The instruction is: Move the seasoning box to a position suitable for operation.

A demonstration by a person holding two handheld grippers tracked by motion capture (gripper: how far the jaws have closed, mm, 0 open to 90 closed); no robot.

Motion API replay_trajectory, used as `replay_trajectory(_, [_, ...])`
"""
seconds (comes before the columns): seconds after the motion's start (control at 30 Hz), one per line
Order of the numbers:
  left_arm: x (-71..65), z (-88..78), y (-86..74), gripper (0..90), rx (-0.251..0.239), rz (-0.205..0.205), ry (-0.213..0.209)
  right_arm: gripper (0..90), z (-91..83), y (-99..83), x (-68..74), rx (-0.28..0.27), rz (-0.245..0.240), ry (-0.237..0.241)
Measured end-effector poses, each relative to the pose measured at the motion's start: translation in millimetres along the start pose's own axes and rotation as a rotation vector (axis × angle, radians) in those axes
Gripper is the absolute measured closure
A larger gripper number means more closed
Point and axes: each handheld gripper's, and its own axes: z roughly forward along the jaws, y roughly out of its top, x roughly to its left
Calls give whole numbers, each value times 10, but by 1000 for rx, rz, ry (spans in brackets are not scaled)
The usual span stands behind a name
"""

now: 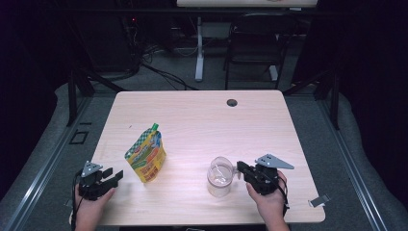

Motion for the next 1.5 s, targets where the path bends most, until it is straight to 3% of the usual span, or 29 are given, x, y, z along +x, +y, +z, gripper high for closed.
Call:
replay_trajectory(0.5, [2,1,0,521,0,0,0,869,12,-15,-45,9,33,15])
replay_trajectory(0.67, [1,2,1,521,0,0,1,864,22,-31,-93,0,96,51])
replay_trajectory(0.9, [-4,6,1,521,-1,-2,0,863,30,-42,-121,1,124,66])
replay_trajectory(1.5, [-5,16,12,521,0,4,-7,811,55,-77,-161,13,134,54])
